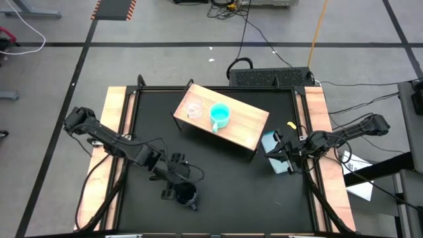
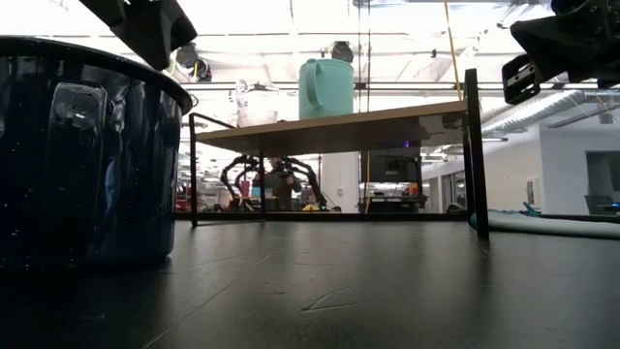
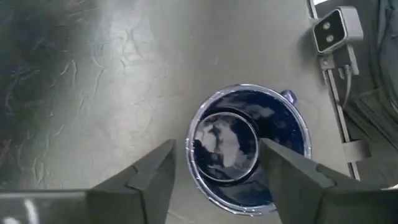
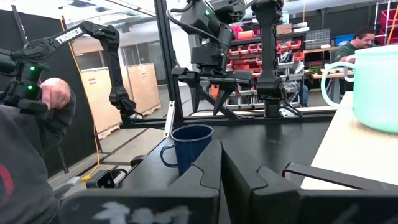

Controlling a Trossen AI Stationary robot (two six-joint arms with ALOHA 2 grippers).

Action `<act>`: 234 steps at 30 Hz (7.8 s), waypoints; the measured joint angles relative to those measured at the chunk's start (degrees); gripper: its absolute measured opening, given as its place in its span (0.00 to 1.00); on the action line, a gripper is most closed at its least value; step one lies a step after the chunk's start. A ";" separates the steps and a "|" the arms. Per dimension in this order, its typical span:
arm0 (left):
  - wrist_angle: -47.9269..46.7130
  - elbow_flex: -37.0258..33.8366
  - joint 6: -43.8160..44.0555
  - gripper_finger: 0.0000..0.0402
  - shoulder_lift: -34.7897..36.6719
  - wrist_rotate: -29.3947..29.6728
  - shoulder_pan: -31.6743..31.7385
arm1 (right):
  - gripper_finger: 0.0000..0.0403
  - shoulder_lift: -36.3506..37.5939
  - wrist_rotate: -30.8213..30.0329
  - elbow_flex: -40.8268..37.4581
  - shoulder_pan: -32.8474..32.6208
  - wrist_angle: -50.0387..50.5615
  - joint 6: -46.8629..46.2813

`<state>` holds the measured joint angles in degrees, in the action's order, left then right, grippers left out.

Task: Stack small to large cups/mugs on shelf
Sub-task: Put the dark blue mug on the shelf

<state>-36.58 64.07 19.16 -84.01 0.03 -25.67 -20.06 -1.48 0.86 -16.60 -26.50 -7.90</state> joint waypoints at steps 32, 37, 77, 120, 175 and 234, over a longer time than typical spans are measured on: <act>0.82 -1.95 -0.44 0.68 -7.85 -2.61 2.98 | 0.00 -1.79 0.00 0.00 0.00 -1.22 -0.39; 0.24 -1.95 -2.04 0.67 -8.02 -2.80 3.65 | 0.00 -1.79 0.00 0.00 0.00 -1.18 -0.39; 6.07 -1.92 -11.44 0.04 -8.00 -3.03 4.53 | 0.00 -1.79 0.00 0.00 0.00 -1.14 -1.09; 15.35 19.15 -34.07 0.04 -3.45 0.16 16.54 | 0.00 -1.77 0.00 0.00 0.00 -1.57 -0.87; 4.42 34.47 -31.02 0.04 -6.72 -7.63 26.12 | 0.00 -1.79 0.00 0.00 0.00 -3.67 -1.79; -3.44 54.66 -31.64 0.04 -17.25 -24.00 44.04 | 0.00 -1.79 0.00 0.00 0.00 -3.48 -1.49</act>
<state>-40.02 118.74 -12.48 -101.25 -23.97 18.37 -21.85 -1.48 0.86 -16.60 -29.98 -9.39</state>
